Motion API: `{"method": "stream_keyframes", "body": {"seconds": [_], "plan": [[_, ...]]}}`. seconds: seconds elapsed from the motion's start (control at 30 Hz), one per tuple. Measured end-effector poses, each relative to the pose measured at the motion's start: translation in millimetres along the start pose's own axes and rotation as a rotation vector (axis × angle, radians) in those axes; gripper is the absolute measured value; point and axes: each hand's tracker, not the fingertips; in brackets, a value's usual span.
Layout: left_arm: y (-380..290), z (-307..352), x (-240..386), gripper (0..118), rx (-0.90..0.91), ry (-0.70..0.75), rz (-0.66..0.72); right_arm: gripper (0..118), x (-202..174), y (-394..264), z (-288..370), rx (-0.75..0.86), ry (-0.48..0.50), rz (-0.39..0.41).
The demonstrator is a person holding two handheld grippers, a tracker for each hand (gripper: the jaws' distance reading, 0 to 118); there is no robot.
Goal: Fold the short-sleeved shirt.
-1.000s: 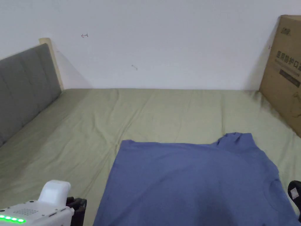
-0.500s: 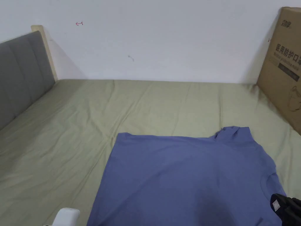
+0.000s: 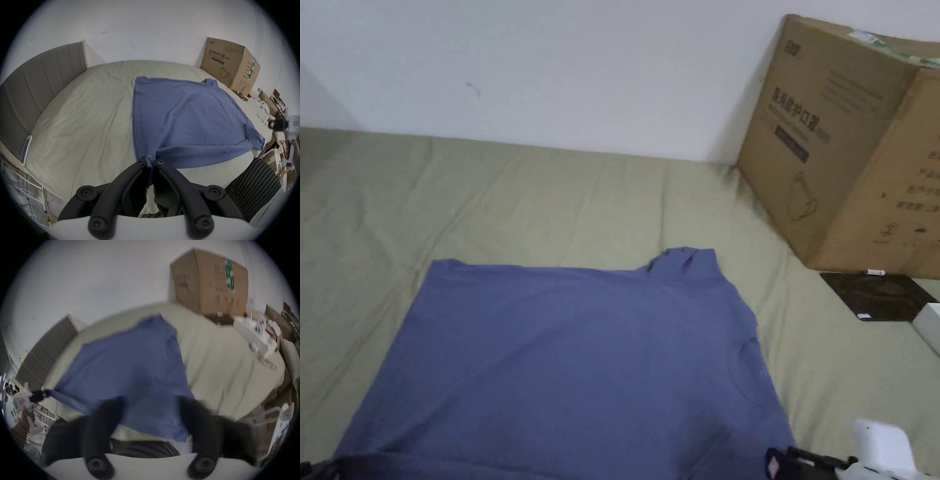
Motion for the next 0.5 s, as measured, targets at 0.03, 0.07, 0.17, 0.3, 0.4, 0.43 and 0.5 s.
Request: {"method": "stream_keyframes", "body": {"seconds": [0.03, 0.07, 0.17, 0.3, 0.4, 0.43, 0.5], "plan": [[2, 4, 2, 6, 0.014, -0.004, 0.002, 106, 8, -5, -13, -0.079, -0.011, -0.001], [4, 7, 2, 6, 0.02, -0.014, 0.005, 106, 15, -9, -23, -0.128, -0.006, 0.009], [8, 14, 10, 6, 0.031, -0.023, 0.008, 105, 23, -15, -59, -0.277, -0.087, 0.068], [9, 16, 17, 6, 0.019, 0.012, -0.026, 69, 31, -25, -73, -0.339, -0.09, 0.032], [7, 17, 17, 6, 0.005, 0.017, -0.028, 3, 27, -21, -59, -0.317, -0.024, 0.065], [7, 17, 18, 6, 0.005, 0.012, -0.025, 3, 25, -19, -58, -0.339, 0.012, 0.06], [2, 17, 20, 6, 0.011, 0.017, -0.025, 3, 15, -17, -47, -0.332, 0.025, 0.07]]}}
